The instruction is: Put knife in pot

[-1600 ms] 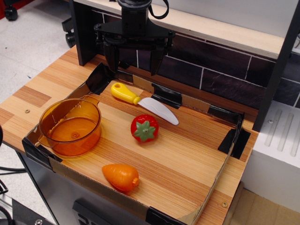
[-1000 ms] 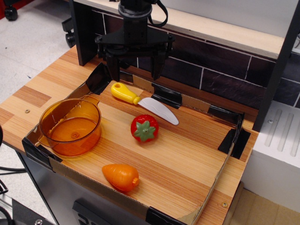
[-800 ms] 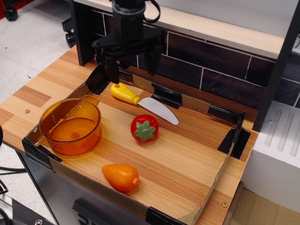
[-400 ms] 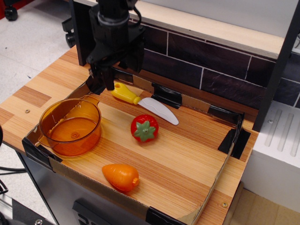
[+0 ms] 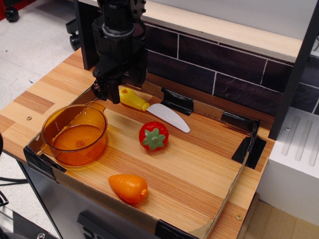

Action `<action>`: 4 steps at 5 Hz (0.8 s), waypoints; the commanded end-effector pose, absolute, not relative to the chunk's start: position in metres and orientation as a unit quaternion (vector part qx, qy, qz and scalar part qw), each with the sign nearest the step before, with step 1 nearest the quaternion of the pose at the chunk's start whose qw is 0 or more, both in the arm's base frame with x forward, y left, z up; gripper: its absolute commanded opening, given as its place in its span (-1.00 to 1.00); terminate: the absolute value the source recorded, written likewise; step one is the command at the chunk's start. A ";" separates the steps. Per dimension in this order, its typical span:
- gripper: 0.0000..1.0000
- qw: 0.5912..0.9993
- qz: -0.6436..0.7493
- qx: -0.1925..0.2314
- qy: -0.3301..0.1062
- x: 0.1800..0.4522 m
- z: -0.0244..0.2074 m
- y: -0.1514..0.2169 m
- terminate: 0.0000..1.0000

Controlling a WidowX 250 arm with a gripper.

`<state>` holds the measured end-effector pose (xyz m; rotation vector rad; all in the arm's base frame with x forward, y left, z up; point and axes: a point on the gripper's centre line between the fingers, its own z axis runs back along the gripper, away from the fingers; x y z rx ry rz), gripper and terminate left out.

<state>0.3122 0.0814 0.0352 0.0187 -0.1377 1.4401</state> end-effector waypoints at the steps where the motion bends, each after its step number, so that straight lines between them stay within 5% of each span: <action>1: 1.00 0.734 0.675 0.008 -0.077 0.318 0.031 0.090 -1.00; 4: 1.00 0.737 0.672 0.017 -0.070 0.321 0.007 0.092 -1.00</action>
